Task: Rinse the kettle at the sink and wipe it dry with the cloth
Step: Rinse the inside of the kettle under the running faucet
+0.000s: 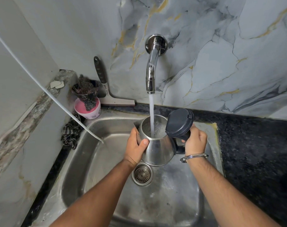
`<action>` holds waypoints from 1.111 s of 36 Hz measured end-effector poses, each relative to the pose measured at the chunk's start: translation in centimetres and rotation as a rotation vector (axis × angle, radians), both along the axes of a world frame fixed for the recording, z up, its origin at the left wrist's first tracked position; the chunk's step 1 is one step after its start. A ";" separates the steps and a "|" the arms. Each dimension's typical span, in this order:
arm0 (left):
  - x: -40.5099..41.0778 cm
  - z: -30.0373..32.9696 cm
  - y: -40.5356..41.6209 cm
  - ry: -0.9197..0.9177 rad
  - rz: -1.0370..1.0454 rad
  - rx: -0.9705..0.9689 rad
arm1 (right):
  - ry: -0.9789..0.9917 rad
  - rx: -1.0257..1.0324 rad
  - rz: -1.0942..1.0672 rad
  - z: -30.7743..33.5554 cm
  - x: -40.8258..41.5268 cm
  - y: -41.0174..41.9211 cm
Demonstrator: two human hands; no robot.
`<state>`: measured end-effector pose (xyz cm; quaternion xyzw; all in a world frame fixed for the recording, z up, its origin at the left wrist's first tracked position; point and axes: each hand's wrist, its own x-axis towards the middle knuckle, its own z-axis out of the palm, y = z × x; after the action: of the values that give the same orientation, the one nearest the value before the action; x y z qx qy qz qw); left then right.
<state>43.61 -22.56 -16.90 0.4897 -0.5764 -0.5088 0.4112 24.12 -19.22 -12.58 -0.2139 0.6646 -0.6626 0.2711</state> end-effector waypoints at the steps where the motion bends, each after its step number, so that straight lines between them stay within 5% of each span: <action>1: 0.0 0.0 0.0 -0.002 -0.002 -0.001 | 0.000 -0.002 0.002 0.0 0.0 0.0; 40: 0.1 2.1 0.0 -0.039 -0.047 0.064 | 0.000 0.045 0.056 1.3 -0.1 -0.2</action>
<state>43.74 -22.52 -14.84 0.4988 -0.5792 -0.5268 0.3716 24.00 -19.39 -11.26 -0.2264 0.6731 -0.6396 0.2941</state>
